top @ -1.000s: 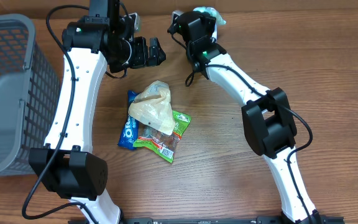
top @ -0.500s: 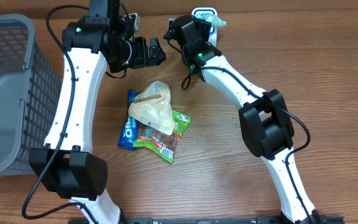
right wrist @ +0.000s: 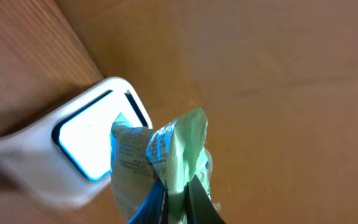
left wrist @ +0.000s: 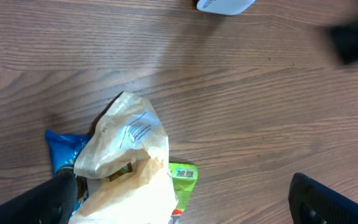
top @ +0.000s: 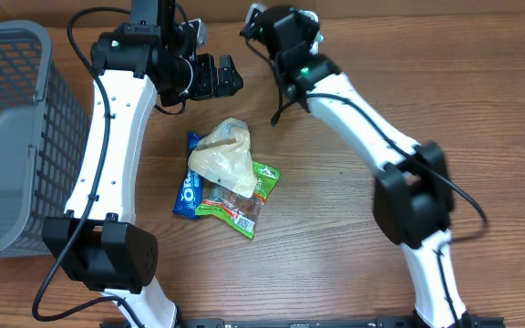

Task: Scan the item barcode
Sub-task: 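Carry the wipes pack to the right and set it on the table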

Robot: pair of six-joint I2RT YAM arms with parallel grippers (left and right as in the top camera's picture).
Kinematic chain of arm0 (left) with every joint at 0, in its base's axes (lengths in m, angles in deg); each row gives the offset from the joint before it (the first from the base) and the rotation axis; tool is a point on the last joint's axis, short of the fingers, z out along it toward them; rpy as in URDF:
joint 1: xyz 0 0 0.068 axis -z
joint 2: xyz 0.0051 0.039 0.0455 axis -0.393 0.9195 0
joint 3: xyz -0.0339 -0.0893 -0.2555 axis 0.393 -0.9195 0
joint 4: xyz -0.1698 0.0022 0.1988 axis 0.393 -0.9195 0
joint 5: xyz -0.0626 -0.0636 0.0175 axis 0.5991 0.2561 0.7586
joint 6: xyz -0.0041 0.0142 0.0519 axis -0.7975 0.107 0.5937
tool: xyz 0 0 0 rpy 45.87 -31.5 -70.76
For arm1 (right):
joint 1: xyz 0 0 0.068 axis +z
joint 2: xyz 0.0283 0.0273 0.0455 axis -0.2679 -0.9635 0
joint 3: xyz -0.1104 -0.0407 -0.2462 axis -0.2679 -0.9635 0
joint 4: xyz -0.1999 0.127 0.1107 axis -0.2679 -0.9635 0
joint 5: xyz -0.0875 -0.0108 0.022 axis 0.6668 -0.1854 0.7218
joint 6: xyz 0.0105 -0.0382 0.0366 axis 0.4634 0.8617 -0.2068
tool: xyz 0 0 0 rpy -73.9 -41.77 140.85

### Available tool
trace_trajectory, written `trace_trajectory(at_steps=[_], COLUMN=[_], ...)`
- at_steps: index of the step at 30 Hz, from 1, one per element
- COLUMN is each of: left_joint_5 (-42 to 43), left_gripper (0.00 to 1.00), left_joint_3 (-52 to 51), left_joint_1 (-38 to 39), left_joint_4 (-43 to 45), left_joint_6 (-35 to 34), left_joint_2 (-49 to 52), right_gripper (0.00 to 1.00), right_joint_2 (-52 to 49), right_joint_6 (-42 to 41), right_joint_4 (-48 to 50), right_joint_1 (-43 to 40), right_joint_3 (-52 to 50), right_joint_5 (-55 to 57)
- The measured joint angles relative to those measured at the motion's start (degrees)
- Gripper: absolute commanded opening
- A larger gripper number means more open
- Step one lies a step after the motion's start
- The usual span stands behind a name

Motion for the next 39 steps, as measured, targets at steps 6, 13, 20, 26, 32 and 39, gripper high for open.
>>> trace_trajectory(at_steps=[6, 13, 20, 26, 32, 39], left_joint_5=[0.00, -0.02, 0.00, 0.00, 0.00, 0.00], left_gripper=[1.00, 1.00, 1.00, 1.00, 1.00, 1.00], left_joint_3=[0.00, 0.00, 0.00, 0.00, 0.00, 0.00], left_joint_1=[0.00, 0.00, 0.00, 0.00, 0.00, 0.00], left_joint_4=[-0.02, 0.00, 0.00, -0.02, 0.02, 0.00], left_joint_6=[0.00, 0.00, 0.00, 0.00, 0.00, 0.00], left_joint_2=[0.00, 0.00, 0.00, 0.00, 0.00, 0.00], right_gripper=[0.06, 0.04, 0.04, 0.04, 0.05, 0.10], right_joint_2=[22.45, 32.83, 29.75, 29.18, 29.09, 29.11], right_joint_6=[-26.08, -50.45, -59.78, -61.40, -62.03, -62.77], right_joint_4=[-29.07, -57.11, -56.24, -42.42, -27.36, -26.88], right_joint_1=[-2.05, -17.35, -37.90, -45.44, -46.69, -46.60], right_joint_3=[0.44, 1.09, -15.12, -31.08, -46.40, -48.68], right_joint_5=[-11.69, -28.85, -46.80, -48.65, -48.74, -43.98])
